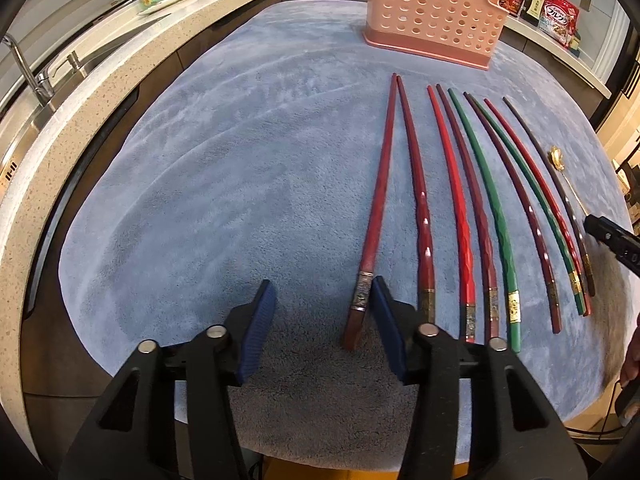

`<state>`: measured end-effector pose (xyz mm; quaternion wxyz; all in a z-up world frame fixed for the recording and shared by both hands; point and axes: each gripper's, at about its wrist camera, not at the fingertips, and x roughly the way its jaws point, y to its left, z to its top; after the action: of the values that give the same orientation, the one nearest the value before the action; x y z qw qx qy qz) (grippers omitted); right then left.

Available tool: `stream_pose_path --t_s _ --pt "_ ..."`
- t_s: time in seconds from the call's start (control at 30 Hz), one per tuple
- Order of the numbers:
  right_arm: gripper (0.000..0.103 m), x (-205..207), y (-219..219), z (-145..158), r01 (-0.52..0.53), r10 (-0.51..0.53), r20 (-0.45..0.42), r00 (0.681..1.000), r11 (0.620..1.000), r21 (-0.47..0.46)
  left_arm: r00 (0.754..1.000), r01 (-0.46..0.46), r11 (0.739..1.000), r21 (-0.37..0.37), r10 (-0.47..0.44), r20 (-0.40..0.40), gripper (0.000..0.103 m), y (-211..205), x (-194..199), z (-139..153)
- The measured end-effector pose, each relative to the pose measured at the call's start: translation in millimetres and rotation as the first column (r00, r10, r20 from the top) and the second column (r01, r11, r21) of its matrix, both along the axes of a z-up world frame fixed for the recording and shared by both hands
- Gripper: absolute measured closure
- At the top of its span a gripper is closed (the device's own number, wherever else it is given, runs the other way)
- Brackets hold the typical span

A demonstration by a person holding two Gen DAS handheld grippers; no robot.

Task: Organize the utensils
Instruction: 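Grasp a dark red chopstick with the left tool while the right tool grasps the gold spoon, then lift and carry the chopstick and spoon with both tools over the pink holder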

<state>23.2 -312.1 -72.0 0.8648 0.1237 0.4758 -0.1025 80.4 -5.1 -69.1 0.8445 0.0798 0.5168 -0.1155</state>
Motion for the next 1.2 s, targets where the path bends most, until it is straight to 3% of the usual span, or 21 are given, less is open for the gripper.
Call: stream_pose_path --t_s 0.1,0.23,0.33,0.63,0.93,1.2 --pt "0.071 -1.8 -0.6 -0.9 -0.002 0.002 0.005 1.000 1.000 -0.001 1.000 0.019 1.000 -0.011 -0.019 0.000 0.073 -3.0 -1.6 1.1" --pt "0.088 -5.1 -4.3 -0.2 -0.004 0.004 0.009 1.000 1.000 0.020 0.999 0.032 0.999 -0.036 -0.033 -0.006 0.091 -5.5 -3.2 2.7" --pt "0.096 -8.0 -4.8 0.6 -0.014 0.013 0.012 1.000 0.999 0.040 0.999 0.039 0.997 -0.062 -0.040 -0.015 0.093 -4.7 -4.4 4.5" --pt "0.101 -19.1 1.7 16.8 -0.029 0.027 0.045 0.999 0.999 0.045 1.000 0.030 0.995 -0.096 -0.029 0.011 0.094 0.3 -10.8 22.6" --pt "0.101 -16.0 -7.7 76.8 0.012 -0.018 0.139 0.990 0.999 0.044 0.995 0.019 0.987 -0.160 -0.002 0.102 0.095 7.2 1.4 78.5" --pt "0.101 13.6 -18.0 123.5 0.007 -0.014 0.231 0.973 1.000 0.030 0.969 0.042 0.981 -0.188 0.006 0.245 0.096 -1.6 42.0 142.9"
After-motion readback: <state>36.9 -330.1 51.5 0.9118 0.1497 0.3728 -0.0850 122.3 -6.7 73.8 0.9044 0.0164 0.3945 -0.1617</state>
